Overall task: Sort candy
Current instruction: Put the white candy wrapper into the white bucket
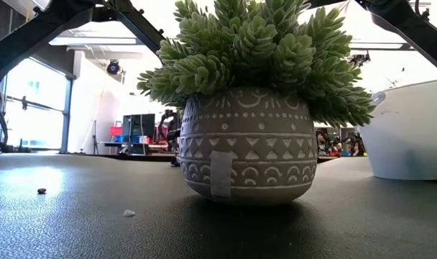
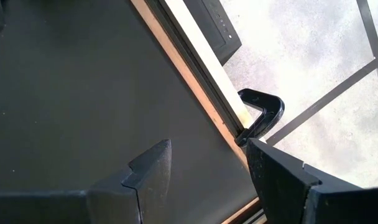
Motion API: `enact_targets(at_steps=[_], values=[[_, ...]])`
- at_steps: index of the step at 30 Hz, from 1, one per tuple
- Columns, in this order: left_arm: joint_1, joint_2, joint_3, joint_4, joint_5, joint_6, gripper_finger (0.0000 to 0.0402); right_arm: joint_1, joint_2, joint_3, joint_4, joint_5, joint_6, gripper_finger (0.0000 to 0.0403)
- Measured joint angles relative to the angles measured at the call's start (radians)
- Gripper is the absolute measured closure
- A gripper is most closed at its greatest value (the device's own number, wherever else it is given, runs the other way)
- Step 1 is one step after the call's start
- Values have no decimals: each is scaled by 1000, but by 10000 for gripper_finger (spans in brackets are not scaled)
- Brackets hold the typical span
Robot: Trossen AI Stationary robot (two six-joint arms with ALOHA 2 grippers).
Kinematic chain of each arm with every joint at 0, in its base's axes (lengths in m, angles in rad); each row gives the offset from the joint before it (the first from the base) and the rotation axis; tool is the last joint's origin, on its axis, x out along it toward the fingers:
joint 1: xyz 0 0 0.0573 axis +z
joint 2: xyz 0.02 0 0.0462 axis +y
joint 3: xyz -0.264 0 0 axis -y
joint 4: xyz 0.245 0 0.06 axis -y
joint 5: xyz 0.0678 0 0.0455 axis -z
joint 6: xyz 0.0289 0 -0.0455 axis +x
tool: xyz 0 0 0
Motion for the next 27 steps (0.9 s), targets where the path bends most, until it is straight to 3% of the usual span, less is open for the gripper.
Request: enact_targets(at_steps=[8,17,27], values=[[-10,-26,-3,1,61,-8,397,0,0,0,2,0,-4,197],[-26,-181,-2,96,60,24,397,0,0,0,54,-7,21,197],[-40,-376,-2,138,28,86,397,21,0,0,226,-249,110,197]])
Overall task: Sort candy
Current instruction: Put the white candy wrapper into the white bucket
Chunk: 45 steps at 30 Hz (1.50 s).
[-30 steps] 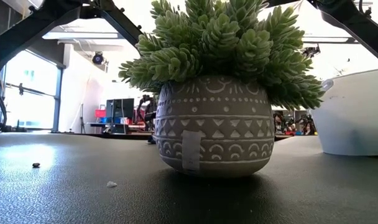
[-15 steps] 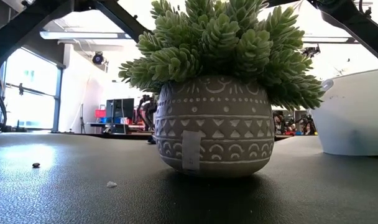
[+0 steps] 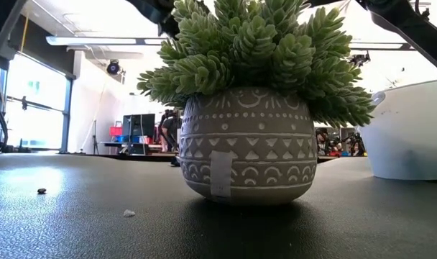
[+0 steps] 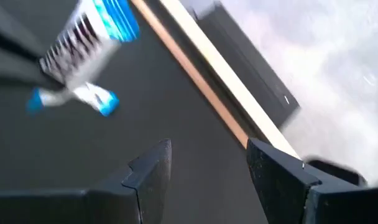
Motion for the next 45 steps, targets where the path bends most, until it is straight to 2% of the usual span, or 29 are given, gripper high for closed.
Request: enact_targets(at_steps=[7,11,17,25,32,35,45], values=[[-7,-82,0,-25,-85,51,397,30,0,0,230,-69,148,197],[-2,-117,0,-39,-156,74,397,40,0,0,305,-76,211,197],[6,-154,2,-60,-222,100,397,40,0,0,395,-154,296,197],[31,-189,2,-51,-251,103,397,43,-22,0,504,-122,385,197],[40,-201,2,-41,-298,141,397,49,-66,0,550,-114,379,197],[39,-201,2,-48,-267,138,397,52,-114,0,508,-99,336,197],[-41,-201,1,48,4,118,397,68,-272,2,223,41,248,197]])
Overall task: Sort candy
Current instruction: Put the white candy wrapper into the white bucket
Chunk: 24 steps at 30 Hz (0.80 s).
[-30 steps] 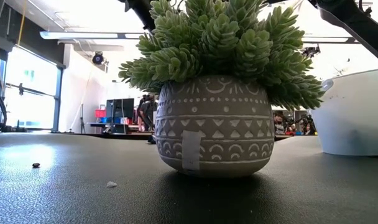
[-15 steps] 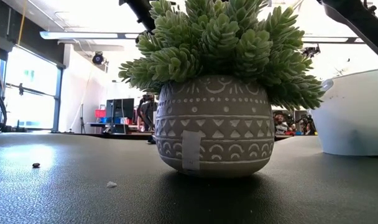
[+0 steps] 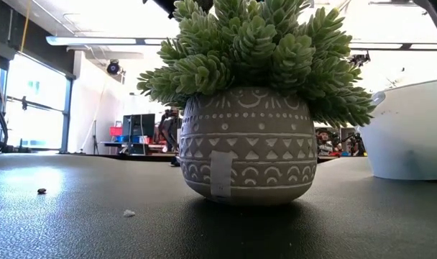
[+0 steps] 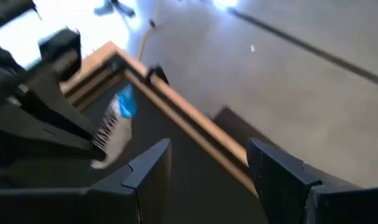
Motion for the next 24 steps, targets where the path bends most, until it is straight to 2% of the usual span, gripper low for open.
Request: enact_targets(at_steps=[3,7,11,17,24], values=[[-32,0,0,60,19,34,397,15,-14,-1,-57,34,29,197],[-62,0,0,164,11,61,397,52,-17,-1,22,57,71,197],[-68,0,0,175,-82,22,397,89,-21,-1,122,79,101,197],[-64,1,0,200,-187,6,397,110,-43,-1,132,179,105,197],[-58,1,0,279,-202,6,397,108,-59,-1,142,169,135,197]])
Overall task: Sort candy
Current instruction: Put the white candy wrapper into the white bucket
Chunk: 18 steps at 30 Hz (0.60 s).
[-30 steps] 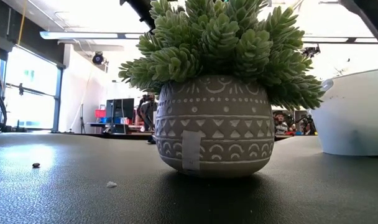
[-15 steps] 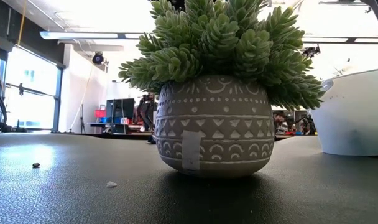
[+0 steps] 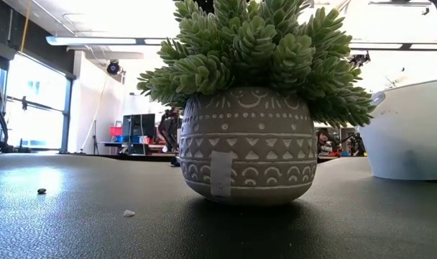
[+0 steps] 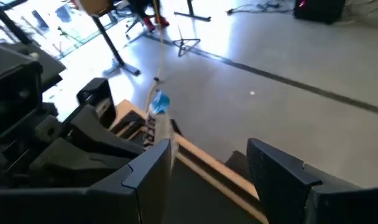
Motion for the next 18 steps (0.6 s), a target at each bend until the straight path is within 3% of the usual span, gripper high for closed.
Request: enact_targets(at_steps=[18], values=[[-2,1,0,111,12,0,397,8,5,0,150,-120,60,197]])
